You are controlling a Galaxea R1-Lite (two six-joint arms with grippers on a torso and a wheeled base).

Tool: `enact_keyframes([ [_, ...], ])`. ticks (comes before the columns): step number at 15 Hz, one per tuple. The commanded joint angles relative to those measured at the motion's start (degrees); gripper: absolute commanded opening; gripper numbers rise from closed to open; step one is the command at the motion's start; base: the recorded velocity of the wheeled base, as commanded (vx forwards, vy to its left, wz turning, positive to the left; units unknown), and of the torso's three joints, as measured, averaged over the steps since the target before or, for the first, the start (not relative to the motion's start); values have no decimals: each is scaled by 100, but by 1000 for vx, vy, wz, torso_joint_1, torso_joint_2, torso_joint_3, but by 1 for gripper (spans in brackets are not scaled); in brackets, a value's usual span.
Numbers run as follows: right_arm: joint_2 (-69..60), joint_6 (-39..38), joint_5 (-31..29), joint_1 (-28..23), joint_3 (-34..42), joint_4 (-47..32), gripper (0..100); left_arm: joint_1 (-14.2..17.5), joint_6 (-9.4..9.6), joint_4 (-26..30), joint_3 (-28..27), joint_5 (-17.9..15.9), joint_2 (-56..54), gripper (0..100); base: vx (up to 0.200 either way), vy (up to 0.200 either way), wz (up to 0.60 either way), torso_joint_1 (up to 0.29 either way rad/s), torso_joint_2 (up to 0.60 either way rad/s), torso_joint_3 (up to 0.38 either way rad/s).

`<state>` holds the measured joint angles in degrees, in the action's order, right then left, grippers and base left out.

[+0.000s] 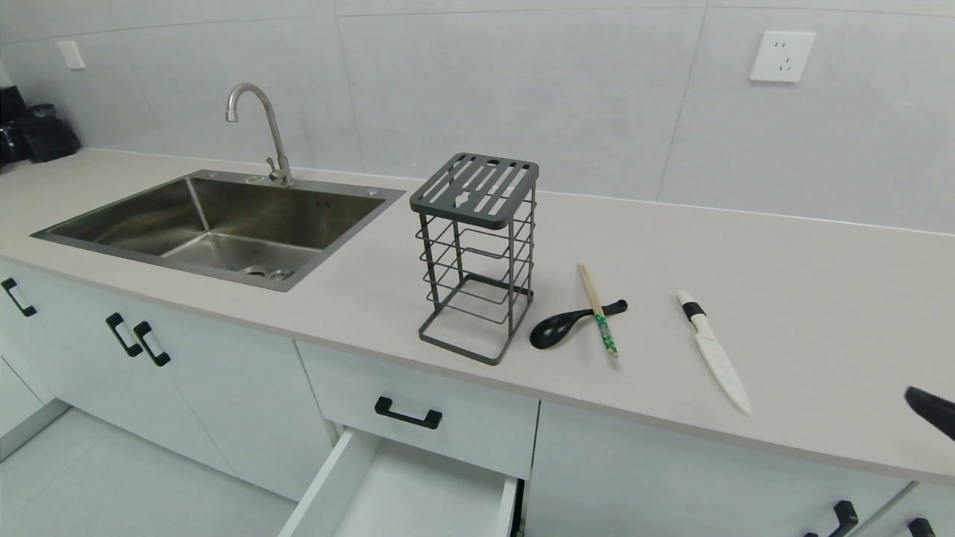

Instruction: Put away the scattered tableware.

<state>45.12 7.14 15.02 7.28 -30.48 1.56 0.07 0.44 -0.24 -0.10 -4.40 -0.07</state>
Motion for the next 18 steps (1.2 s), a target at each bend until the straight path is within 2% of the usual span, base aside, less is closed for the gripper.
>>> enact_keyframes([
  [1,1157,-11,-465,652,-749,-490,100,1,0,-2,10,1,7,100,0,0,0,0,0,0],
  [4,2045,-29,-1273,1426,-1259,-543,100,1,0,-2,1,1,7,100,0,0,0,0,0,0],
  [6,2634,-319,-1792,2102,-1655,-516,100,1,0,-2,1,1,7,100,0,0,0,0,0,0],
  [8,3539,-881,-2653,2805,-2314,-508,100,1,0,-2,1,1,7,100,0,0,0,0,0,0],
  [9,3847,-1075,-2855,2955,-2516,-499,100,1,0,-2,1,1,7,100,0,0,0,0,0,0],
  [18,5235,-1277,-3181,3008,-2613,-253,100,1,0,-2,1,1,7,100,0,0,0,0,0,0],
])
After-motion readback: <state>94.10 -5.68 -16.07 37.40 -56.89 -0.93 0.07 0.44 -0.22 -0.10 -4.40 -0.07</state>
